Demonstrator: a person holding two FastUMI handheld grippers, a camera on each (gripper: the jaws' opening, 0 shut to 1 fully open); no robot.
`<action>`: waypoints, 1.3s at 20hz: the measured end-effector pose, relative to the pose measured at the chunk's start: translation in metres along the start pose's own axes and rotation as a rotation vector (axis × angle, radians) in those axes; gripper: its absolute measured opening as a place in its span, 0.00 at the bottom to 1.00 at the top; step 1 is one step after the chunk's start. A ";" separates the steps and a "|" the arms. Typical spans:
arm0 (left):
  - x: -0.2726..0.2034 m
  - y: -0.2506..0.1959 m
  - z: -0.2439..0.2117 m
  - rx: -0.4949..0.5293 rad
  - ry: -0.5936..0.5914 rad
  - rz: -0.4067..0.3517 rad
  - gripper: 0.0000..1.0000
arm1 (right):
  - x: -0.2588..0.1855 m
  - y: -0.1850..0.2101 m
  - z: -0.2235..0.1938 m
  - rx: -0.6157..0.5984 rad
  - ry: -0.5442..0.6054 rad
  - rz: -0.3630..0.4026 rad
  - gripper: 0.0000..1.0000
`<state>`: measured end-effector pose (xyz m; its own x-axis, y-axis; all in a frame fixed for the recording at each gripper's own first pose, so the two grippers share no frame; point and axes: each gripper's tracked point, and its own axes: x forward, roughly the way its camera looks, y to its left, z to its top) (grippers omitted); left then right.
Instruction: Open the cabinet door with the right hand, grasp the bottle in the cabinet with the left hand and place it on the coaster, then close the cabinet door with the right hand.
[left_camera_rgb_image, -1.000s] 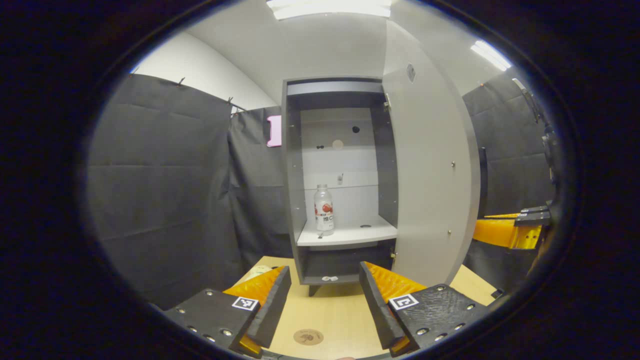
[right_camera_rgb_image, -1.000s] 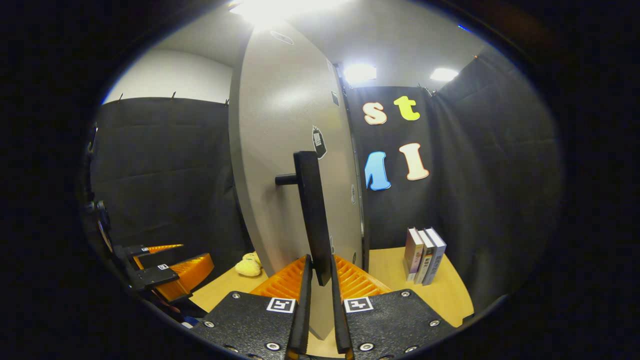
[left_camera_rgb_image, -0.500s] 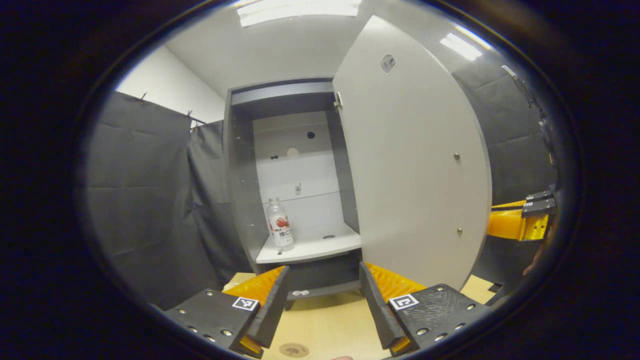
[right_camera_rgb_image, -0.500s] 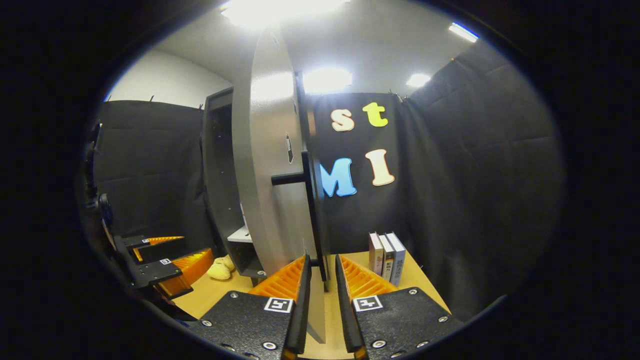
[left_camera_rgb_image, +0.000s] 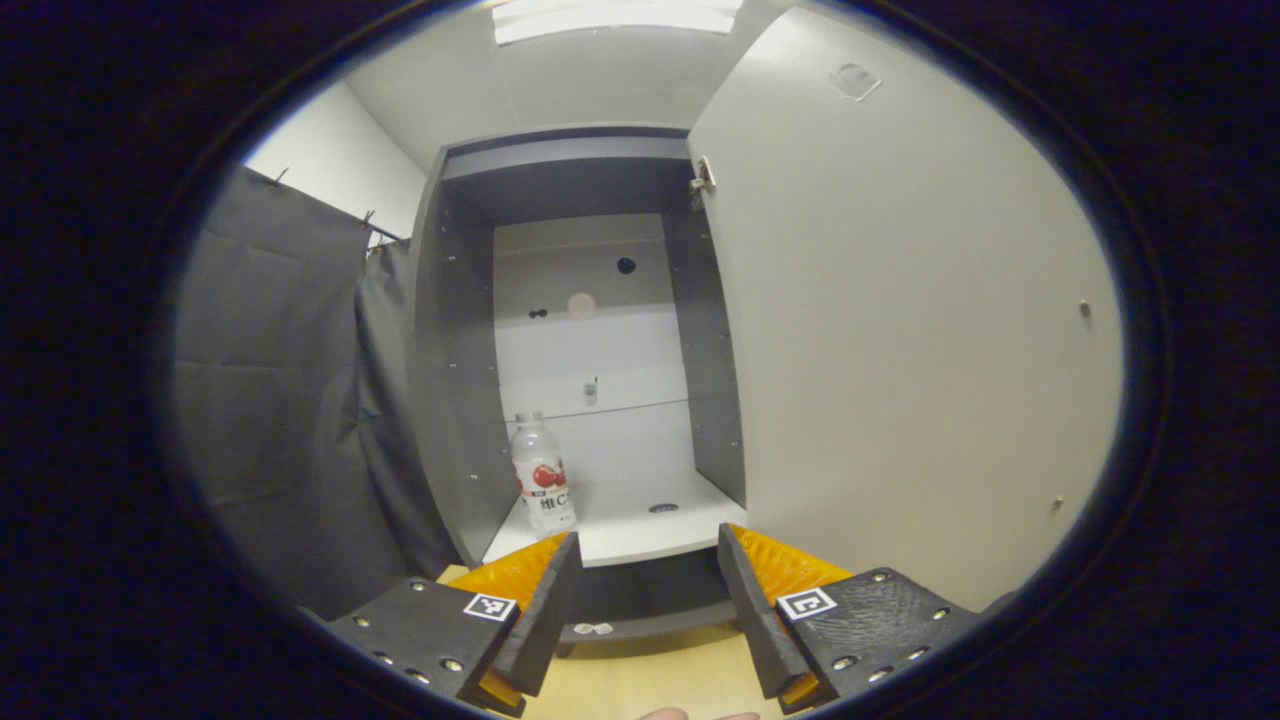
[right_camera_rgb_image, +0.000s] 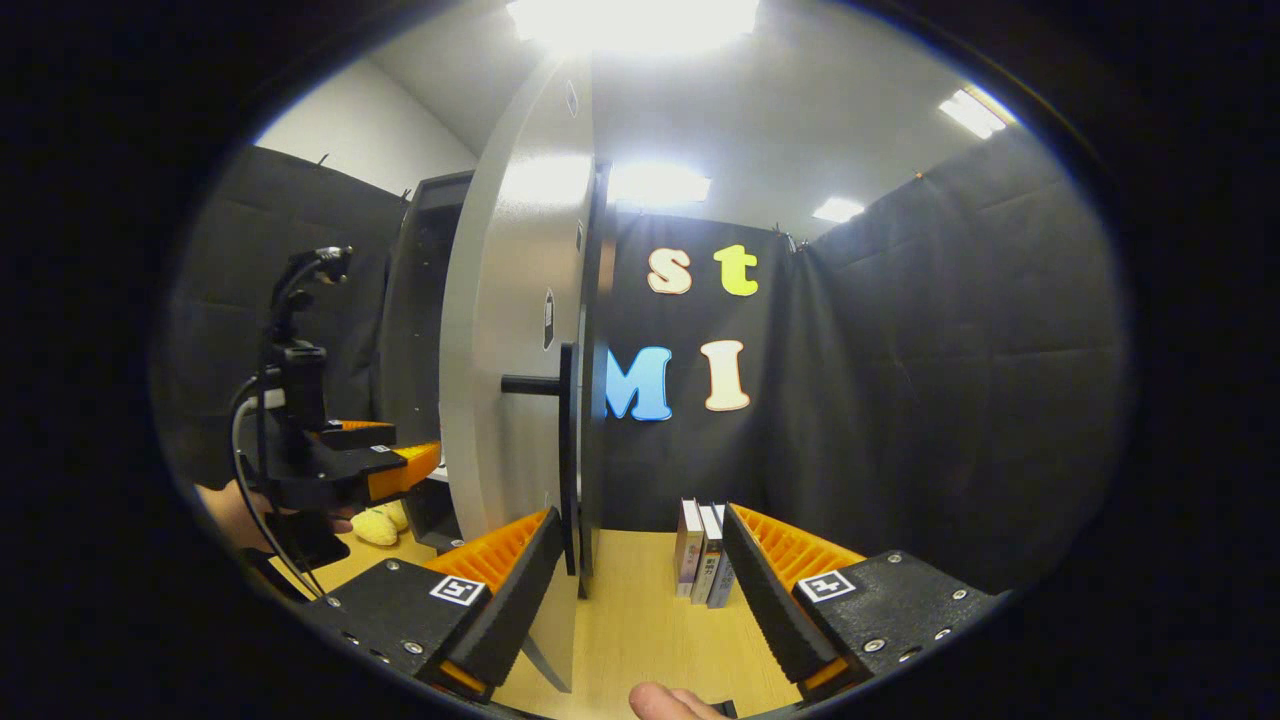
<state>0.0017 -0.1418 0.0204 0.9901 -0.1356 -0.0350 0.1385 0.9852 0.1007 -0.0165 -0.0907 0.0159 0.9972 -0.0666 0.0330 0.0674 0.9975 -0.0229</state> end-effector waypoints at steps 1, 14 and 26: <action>0.012 0.012 -0.003 0.000 -0.003 0.025 0.79 | -0.005 -0.004 0.002 -0.031 -0.008 -0.018 0.97; 0.152 0.085 -0.005 0.070 -0.091 0.096 0.79 | -0.045 -0.066 -0.011 0.025 0.029 -0.432 0.95; 0.215 0.134 -0.019 -0.052 -0.117 0.132 0.78 | -0.018 -0.037 -0.025 -0.027 0.109 -0.462 0.94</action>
<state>0.2324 -0.0369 0.0070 0.9957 -0.0128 0.0913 0.0088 0.9990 0.0447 -0.0362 -0.1268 -0.0084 0.8598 -0.5071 -0.0593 0.5043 0.8617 -0.0565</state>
